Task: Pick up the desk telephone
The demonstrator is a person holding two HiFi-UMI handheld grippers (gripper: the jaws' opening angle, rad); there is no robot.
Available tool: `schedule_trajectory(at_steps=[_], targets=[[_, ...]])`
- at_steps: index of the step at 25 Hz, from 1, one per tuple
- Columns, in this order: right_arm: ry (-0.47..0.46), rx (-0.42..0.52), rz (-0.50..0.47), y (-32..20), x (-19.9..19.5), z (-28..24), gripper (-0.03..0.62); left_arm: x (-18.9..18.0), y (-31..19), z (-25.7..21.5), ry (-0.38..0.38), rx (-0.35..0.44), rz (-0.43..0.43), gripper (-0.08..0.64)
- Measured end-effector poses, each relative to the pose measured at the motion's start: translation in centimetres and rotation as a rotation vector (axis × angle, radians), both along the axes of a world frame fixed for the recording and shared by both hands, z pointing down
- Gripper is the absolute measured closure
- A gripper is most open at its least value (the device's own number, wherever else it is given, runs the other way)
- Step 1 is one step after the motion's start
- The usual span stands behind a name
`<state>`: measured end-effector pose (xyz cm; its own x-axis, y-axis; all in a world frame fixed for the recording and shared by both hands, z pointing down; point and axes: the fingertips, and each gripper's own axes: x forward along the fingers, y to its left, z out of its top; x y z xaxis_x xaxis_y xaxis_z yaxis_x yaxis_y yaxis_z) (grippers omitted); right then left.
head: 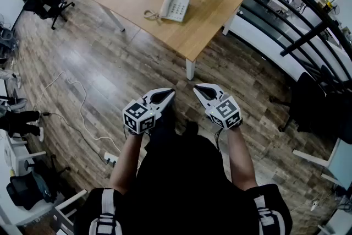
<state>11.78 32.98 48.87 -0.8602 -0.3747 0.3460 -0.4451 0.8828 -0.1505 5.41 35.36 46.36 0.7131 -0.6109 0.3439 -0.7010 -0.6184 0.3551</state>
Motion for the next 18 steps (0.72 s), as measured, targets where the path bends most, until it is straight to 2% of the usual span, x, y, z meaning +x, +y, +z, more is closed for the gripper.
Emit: schedule_trajectory(at_steps=[10,15,18], targets=[[0.041,-0.006,-0.005,-0.3,0.3,0.5,0.568,0.1,-1.0,-0.7,0.005,0.022,-0.001,0.538],[0.031,-0.032,-0.073,0.6,-1.0,0.3,0.568,-0.6,-1.2,-0.8,0.002,0.017,0.001,0.538],[0.053,-0.017,-0.084,0.5,-1.9,0.6,0.568,-1.5,-1.7,-0.5,0.000,0.015,0.003,0.538]])
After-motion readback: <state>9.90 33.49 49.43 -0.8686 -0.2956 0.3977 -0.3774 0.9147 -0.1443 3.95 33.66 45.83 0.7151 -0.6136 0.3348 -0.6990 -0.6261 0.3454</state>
